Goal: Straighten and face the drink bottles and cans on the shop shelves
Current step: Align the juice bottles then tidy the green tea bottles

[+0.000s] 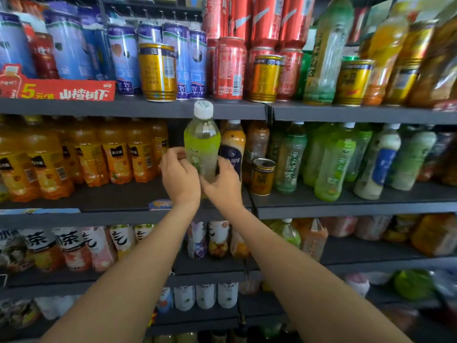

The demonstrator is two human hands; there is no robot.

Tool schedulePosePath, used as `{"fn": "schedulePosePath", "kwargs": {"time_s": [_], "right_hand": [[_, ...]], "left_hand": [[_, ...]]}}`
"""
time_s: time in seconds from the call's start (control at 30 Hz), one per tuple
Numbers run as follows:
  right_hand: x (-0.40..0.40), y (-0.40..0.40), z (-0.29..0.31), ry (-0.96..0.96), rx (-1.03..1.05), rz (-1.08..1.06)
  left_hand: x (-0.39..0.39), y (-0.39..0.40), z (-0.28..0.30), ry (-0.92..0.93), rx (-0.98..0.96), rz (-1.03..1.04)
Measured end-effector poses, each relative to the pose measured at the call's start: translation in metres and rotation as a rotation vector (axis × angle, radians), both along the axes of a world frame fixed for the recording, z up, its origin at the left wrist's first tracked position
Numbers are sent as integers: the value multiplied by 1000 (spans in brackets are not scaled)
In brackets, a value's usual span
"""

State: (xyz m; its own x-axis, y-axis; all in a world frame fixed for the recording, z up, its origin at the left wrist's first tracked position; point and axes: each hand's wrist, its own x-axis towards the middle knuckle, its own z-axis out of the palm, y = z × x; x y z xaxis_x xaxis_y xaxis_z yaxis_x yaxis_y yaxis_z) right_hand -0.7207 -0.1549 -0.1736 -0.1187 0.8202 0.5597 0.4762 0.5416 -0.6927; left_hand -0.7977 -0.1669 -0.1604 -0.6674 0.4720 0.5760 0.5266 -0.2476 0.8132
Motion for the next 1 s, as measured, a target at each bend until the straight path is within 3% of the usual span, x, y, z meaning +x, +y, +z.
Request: {"fn": "schedulePosePath", "kwargs": {"time_s": [0.23,0.37,0.47,0.7,0.9,1.0], "right_hand": [[102,-6,14,58,87,-162],[173,8,7,58,60,-235],[233,23,-3,-65,78,-258],[350,50,-12,-213,120,-130],[423,75,-10,-660,30,-45],[440,88,-10,-483,-92,-211]], "left_hand": [[101,-2,23,174,32,-143],[165,6,11,362,-60,-333],[218,20,-3,436,-209,-401],[320,37,-7,407,-305,-347],[360,48,-14,440,-478,-219],[373,52,-17,426,-508,-165]]}}
